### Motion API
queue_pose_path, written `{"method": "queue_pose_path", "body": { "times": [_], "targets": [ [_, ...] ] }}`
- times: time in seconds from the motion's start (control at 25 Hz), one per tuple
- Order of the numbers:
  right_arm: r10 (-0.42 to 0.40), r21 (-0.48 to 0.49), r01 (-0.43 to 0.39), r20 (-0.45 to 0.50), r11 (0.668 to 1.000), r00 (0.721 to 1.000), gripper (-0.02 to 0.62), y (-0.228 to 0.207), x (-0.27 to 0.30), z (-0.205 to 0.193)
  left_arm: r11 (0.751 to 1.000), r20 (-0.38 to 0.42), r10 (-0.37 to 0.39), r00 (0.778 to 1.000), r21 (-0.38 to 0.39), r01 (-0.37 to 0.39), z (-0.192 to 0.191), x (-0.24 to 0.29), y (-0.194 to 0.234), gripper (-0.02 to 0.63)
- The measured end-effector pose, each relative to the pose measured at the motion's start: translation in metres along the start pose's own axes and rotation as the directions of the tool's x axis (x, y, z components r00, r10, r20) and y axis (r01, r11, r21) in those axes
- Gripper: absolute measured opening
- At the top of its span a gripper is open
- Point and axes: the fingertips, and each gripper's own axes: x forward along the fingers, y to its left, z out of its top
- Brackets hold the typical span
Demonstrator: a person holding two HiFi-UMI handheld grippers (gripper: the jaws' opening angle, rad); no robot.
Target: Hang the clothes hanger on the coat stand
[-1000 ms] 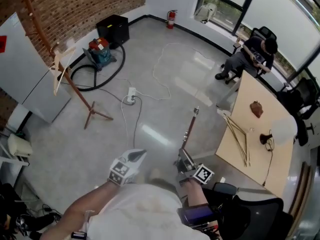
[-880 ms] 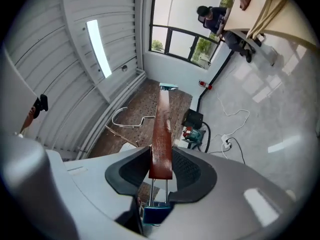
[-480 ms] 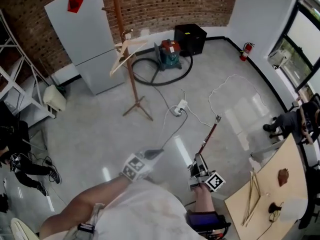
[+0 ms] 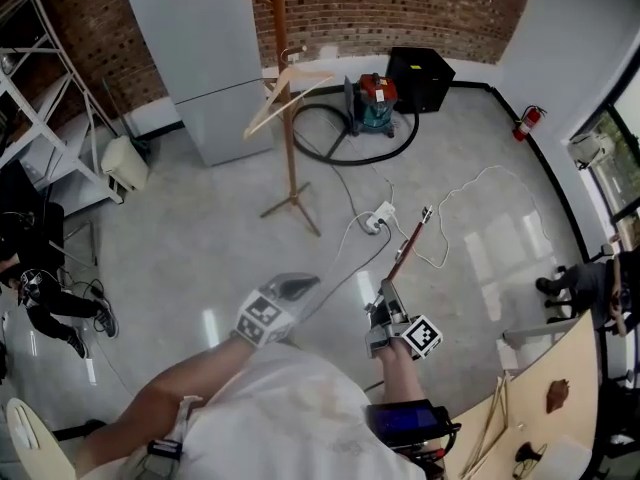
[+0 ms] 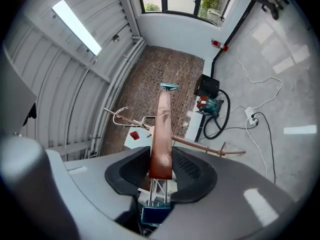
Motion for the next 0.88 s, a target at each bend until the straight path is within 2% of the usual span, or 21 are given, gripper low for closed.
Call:
{"method": "queue_pose_path", "body": {
  "times": [0.12,0.24,0.4,0.48,0.52,0.64,0.76,0.88],
  "targets": [
    [-0.038,0.025,0.039,-0.029,0.999,0.999,0.149,0.002,0.030,-0.003,1.000,0.013,0.013,1.000,-0.018,-0.013,0.004,0.010,0.030,0.002],
    [-0.045,-0.035,0.043,-0.053,0.998,0.998,0.149,0.007,0.066,-0.002,0.999,0.023,0.018,1.000,-0.028,-0.018,0.014,0.017,0.061,0.002],
    [-0.043,-0.048,0.040,-0.058,0.998,0.997,0.149,0.021,0.119,0.000,1.000,0.048,0.017,0.999,-0.019,-0.016,0.036,0.021,0.104,0.002],
    [-0.084,-0.028,0.082,-0.063,0.996,0.994,0.149,0.021,0.140,-0.001,1.000,0.052,0.017,0.999,-0.012,-0.016,0.043,0.024,0.125,0.002],
    [-0.073,-0.032,0.071,-0.068,0.997,0.995,0.149,0.026,0.152,-0.002,1.000,0.052,0.017,0.999,-0.014,-0.016,0.043,0.025,0.134,0.002],
    [0.057,-0.106,-0.066,-0.087,0.992,0.995,0.149,0.055,0.190,-0.005,0.999,0.072,0.022,0.997,-0.030,-0.020,0.049,0.027,0.160,0.002],
    [0.007,-0.100,-0.016,-0.092,0.995,0.996,0.149,0.057,0.216,-0.009,0.999,0.095,0.030,0.995,-0.032,-0.027,0.059,0.023,0.185,0.002],
    [0.110,-0.140,-0.125,-0.109,0.982,0.988,0.149,0.080,0.248,-0.010,0.999,0.105,0.041,0.994,-0.038,-0.037,0.065,0.021,0.206,0.002]
  ]
}}
